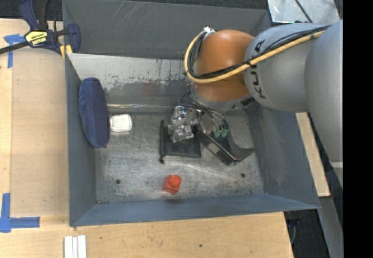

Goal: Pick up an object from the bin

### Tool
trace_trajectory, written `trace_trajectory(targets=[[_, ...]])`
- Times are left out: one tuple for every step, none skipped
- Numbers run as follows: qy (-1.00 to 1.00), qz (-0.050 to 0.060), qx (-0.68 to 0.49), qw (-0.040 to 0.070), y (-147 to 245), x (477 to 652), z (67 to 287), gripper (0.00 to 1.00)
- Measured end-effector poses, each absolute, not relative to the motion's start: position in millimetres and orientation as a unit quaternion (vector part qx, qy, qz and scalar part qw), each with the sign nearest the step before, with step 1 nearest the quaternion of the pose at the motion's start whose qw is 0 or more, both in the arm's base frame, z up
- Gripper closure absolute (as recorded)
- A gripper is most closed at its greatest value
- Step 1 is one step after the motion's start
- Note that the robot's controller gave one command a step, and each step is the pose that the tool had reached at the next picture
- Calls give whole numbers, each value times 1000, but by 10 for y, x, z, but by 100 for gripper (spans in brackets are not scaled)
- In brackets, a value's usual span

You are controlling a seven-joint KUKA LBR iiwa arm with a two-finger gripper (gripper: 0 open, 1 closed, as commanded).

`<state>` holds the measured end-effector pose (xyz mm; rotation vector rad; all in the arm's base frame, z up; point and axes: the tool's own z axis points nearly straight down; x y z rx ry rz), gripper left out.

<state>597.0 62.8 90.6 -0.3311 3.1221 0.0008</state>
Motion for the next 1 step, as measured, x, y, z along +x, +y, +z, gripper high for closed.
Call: trace_trajectory(targets=[[994,0,-105,1,627,5970,906,0]])
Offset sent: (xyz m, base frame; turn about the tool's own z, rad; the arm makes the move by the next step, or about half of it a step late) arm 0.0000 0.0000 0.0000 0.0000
